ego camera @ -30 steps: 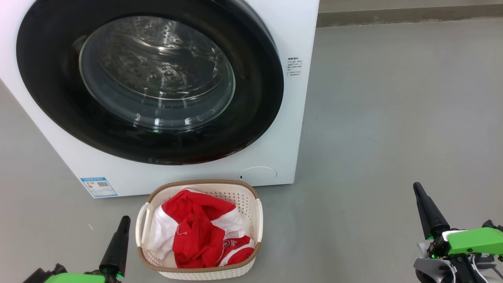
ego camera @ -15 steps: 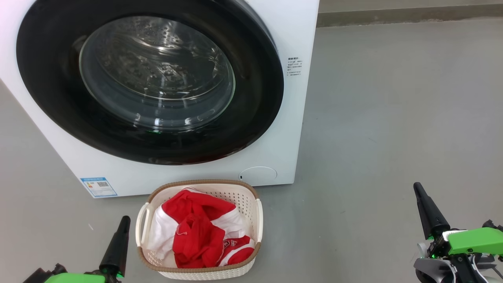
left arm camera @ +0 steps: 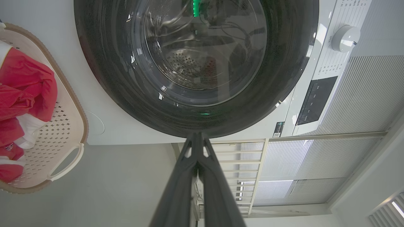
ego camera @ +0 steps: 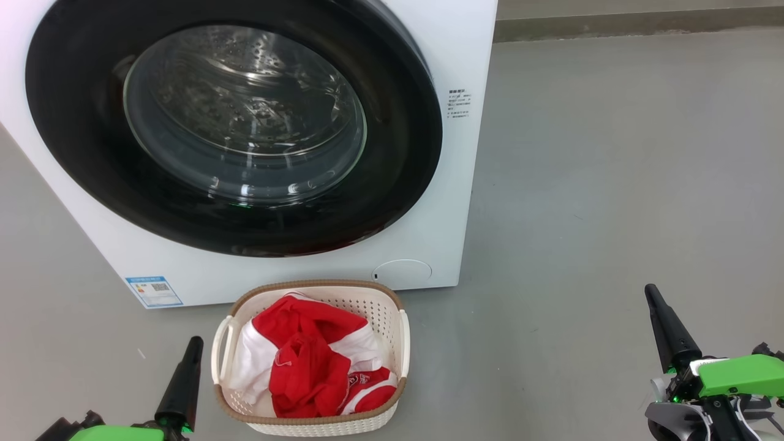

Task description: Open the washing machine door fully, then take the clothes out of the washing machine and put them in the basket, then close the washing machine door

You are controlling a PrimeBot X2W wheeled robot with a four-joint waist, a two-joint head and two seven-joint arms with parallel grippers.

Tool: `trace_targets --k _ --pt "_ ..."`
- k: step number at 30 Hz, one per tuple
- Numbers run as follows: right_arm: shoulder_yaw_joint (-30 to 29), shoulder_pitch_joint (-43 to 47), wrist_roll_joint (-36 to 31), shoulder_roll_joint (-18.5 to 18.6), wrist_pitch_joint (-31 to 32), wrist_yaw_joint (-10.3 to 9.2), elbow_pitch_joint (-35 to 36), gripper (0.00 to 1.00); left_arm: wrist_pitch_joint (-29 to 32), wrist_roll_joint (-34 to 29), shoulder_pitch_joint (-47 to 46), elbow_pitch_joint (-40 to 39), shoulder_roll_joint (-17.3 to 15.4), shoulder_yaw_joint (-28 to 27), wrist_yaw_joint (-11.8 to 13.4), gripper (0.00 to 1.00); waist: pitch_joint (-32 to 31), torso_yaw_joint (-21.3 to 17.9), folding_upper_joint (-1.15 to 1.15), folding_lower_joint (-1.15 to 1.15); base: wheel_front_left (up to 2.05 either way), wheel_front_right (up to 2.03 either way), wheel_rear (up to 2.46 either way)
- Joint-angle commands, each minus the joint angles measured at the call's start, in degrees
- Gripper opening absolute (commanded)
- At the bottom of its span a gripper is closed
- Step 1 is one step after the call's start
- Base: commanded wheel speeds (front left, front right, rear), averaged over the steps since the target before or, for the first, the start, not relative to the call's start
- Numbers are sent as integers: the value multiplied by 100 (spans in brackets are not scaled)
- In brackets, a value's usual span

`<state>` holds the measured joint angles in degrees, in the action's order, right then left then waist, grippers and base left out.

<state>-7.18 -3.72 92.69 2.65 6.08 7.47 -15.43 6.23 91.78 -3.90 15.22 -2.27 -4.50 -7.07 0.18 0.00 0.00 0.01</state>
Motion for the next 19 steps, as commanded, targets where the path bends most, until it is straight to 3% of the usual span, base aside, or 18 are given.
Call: trace_targets --k 1,19 --pt "78 -245 -42 35 31 2 141 0 25 40 -229 -118 -61 -202 -42 0 0 0 0 -1 0 0 0" --pt "73 -245 -46 32 34 2 141 0 25 40 -229 -118 -61 -201 -42 0 0 0 0 -1 0 0 0"
